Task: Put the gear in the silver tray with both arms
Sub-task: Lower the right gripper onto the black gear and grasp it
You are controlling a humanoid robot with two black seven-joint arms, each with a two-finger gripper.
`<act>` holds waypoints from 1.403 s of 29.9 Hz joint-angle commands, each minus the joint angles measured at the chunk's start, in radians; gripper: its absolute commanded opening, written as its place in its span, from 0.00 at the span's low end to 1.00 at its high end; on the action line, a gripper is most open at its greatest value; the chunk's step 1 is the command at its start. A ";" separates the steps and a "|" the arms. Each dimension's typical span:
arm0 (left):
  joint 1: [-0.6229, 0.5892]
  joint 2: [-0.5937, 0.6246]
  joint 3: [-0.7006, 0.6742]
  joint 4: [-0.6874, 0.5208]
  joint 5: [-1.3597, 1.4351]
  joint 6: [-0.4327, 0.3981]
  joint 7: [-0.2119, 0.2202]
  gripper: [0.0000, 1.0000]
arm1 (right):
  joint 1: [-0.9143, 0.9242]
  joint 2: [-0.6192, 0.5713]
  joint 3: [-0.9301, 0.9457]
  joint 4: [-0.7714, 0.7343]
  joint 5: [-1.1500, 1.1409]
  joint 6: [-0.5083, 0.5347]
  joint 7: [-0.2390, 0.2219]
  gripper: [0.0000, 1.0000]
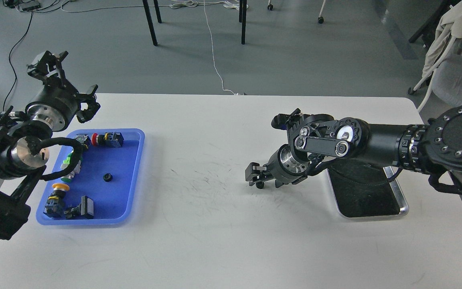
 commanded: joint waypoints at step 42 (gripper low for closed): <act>-0.003 -0.025 -0.003 -0.011 0.000 0.003 0.000 0.98 | 0.002 0.000 0.009 0.029 0.021 0.000 -0.050 0.50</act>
